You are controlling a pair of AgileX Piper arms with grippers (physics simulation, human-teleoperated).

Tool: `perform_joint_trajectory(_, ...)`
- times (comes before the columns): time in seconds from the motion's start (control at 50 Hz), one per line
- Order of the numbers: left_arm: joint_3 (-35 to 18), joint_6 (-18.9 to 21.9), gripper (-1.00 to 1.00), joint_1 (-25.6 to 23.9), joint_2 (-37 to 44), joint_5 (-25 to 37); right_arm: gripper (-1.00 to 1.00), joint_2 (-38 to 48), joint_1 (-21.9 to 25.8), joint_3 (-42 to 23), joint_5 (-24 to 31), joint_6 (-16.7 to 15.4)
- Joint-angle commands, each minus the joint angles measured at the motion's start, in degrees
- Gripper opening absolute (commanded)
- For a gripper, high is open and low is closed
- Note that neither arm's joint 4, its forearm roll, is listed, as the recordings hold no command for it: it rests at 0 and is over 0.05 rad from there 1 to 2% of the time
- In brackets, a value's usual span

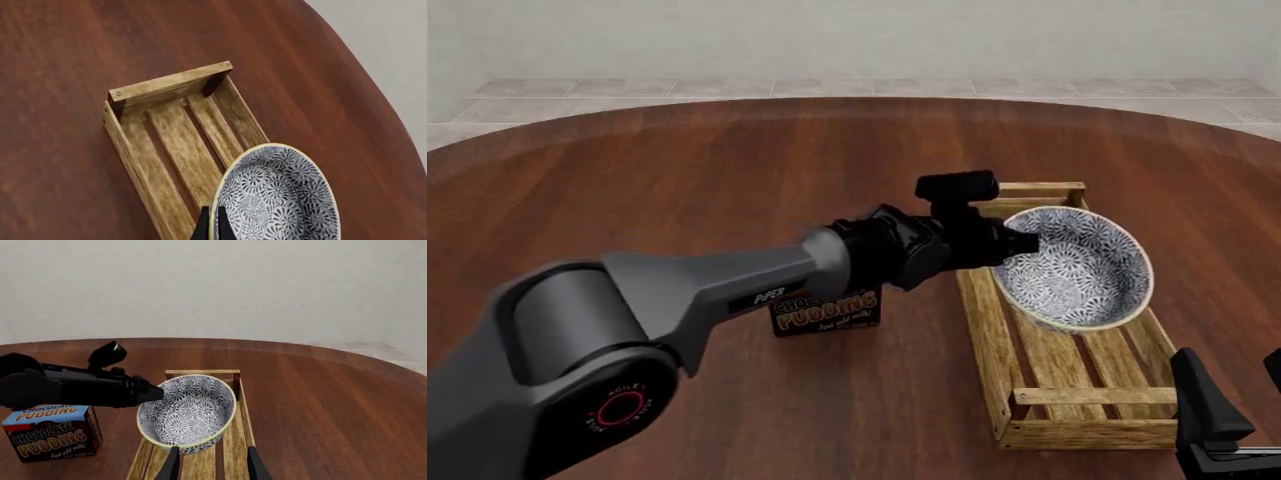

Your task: Pick up the bowl on the left and put it in the tray.

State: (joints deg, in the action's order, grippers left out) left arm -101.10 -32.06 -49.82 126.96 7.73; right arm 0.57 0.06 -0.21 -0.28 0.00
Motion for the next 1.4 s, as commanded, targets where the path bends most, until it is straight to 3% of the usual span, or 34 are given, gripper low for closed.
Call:
perform_joint_trajectory(0.02,-2.3,0.54,-1.0,0.38,1.44,0.76,1.0,0.0,-0.01,0.0,0.0,0.0)
perform_joint_trajectory(1.1,-7.32,-0.15,-1.0,0.61,7.57,2.65,1.0,-0.01,-0.01,0.0,0.0,-0.01)
perform_joint_trajectory(1.12,-8.29,0.25,1.0,0.95,8.16,3.58,1.0,0.01,0.01,0.0,0.0,0.01)
perform_joint_trajectory(1.4,-7.83,0.6,1.0,0.78,7.57,3.32,1.0,0.0,0.01,0.0,0.0,-0.01)
